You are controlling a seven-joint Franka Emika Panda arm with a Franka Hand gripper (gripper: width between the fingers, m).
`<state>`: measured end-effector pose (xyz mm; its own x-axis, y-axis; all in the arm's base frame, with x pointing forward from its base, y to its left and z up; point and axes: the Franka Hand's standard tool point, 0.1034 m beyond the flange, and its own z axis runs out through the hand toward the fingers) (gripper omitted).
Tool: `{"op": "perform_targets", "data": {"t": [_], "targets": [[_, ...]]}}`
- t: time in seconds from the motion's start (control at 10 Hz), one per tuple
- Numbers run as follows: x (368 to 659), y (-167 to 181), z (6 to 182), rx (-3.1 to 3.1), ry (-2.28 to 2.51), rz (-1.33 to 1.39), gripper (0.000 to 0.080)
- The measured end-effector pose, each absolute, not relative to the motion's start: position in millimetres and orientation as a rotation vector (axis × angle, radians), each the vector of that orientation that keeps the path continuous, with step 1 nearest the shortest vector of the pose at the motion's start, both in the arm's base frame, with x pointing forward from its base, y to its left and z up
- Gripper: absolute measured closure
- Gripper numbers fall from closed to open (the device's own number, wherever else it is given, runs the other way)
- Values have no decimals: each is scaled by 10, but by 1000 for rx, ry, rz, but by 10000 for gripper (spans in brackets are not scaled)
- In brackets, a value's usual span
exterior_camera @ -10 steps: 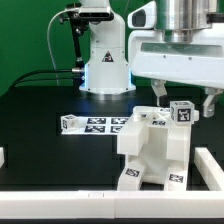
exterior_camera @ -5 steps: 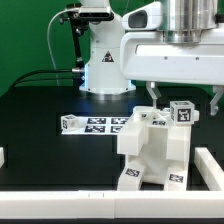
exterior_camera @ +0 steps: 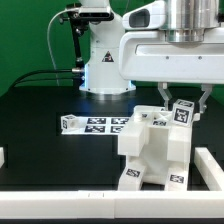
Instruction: Assemble chair
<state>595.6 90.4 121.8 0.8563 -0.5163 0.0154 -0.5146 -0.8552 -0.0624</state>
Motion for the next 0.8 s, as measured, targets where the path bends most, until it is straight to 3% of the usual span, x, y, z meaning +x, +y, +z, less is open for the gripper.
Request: {"op": "perform_targets", "data": {"t": [0.8], "targets": [[5969,910,1204,-2351,1912,-32,518]]}}
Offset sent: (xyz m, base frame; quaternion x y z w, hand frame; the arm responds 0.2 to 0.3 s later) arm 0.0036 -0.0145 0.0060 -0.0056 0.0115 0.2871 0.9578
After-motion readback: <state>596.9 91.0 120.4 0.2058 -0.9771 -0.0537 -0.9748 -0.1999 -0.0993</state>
